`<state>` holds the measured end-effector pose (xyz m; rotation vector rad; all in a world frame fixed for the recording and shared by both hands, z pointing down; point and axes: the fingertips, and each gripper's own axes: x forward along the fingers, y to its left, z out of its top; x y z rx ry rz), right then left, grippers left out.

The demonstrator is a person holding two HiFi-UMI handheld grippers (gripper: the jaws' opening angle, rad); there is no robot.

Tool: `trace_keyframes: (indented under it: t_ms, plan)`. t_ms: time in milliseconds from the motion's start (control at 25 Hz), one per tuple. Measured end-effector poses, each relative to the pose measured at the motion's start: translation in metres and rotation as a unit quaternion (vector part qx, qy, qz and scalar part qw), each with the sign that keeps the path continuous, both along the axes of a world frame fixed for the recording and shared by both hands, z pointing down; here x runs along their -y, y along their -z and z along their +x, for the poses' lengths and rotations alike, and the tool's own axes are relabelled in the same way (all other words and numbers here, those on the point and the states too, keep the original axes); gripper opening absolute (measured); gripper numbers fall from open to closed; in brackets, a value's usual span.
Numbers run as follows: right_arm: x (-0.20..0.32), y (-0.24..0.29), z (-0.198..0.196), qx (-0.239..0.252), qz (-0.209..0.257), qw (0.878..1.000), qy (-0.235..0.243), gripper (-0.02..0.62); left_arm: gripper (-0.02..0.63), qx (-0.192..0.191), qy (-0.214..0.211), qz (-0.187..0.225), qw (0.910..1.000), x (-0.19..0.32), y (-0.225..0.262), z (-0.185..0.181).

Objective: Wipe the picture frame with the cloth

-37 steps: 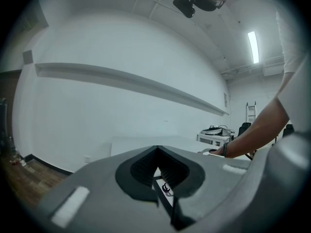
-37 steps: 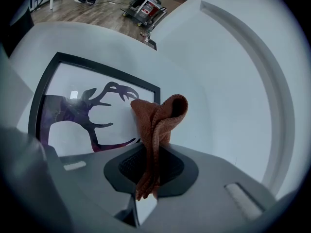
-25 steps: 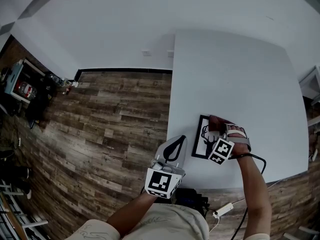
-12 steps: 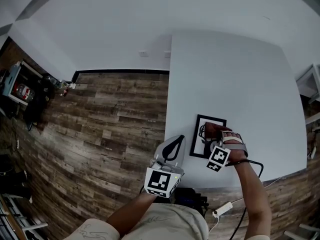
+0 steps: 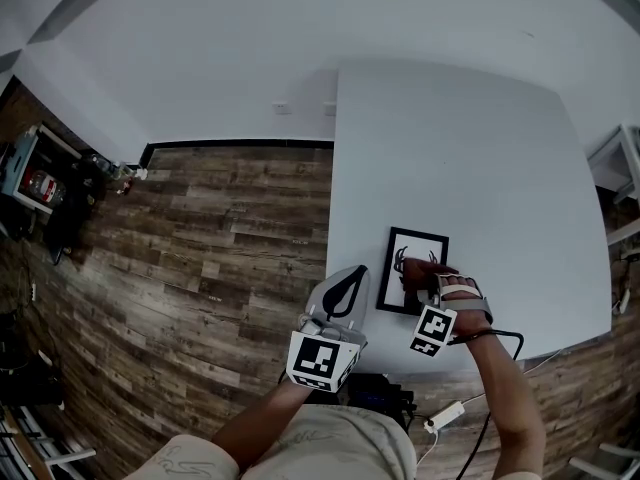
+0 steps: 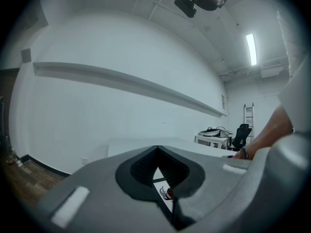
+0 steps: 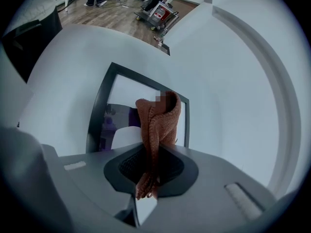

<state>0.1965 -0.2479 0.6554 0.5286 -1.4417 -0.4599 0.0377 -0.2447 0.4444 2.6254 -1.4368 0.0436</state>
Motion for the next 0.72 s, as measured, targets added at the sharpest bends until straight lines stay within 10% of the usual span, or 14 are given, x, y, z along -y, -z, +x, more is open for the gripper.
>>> trace_keyframes:
  t_ms: [720]
  plan:
    - [-0.062,0.001,-0.011,0.006,-0.065,0.998,0.003,0.061,0.000,-0.006,-0.007,0.000,1.0000,-0.005,0.002,0.007]
